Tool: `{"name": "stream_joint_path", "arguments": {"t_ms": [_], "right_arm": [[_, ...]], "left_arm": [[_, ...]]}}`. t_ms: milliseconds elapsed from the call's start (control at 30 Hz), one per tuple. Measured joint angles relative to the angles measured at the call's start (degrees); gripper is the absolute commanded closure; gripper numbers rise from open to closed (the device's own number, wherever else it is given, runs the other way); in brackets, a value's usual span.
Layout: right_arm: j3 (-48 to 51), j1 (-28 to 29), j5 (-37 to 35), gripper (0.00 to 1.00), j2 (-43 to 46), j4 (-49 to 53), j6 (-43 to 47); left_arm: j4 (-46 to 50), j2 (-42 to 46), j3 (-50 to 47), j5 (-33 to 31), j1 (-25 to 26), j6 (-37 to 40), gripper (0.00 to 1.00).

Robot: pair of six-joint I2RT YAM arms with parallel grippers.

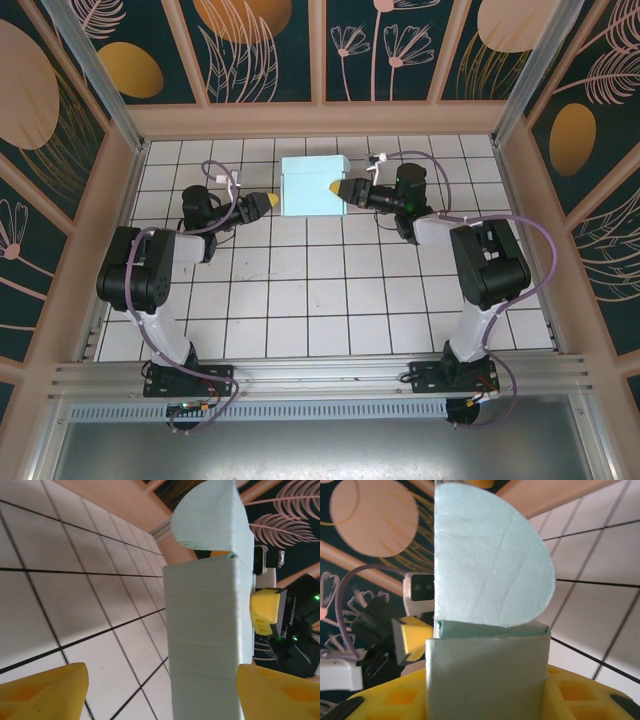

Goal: Fold the paper box

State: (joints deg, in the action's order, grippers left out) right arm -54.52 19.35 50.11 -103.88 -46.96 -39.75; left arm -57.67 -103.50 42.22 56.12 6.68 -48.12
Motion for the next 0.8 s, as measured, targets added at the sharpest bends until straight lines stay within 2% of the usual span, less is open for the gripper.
{"name": "stream_joint_path", "arguments": {"t_ms": [167, 300, 433, 567, 700, 800], "right_arm": [[0.04, 0.13, 2.54, 0.66, 0.26, -2.6, 0.09], [0.04, 0.13, 2.93, 0.65, 0.72, -2.6, 0.9], [0.2, 0.0, 2.99, 0.65, 1.11, -2.78, 1.05], [1.73, -0.52, 4.04, 0.66, 2.01, -3.96, 0.37], [1.77, -0.37, 3.23, 0.65, 2.69, -0.83, 2.89], [1.77, 0.15, -0.04, 0.65, 3.41, 4.04, 5.75]], "left_arm": [[-2.16, 1.9, 0.0, 2.64, 0.9, -0.68, 0.47], [-3.5, 2.14, 0.0, 3.82, 1.22, -1.86, 0.47], [-2.75, 2.56, 0.0, 3.87, 1.25, -1.4, 0.37], [2.14, 5.64, 0.0, 3.37, 1.55, 2.4, 0.19], [2.14, 8.87, 0.0, 3.87, 2.91, 4.26, 0.13], [2.14, 10.32, 0.0, 2.6, 3.82, 5.62, 0.05]]}}
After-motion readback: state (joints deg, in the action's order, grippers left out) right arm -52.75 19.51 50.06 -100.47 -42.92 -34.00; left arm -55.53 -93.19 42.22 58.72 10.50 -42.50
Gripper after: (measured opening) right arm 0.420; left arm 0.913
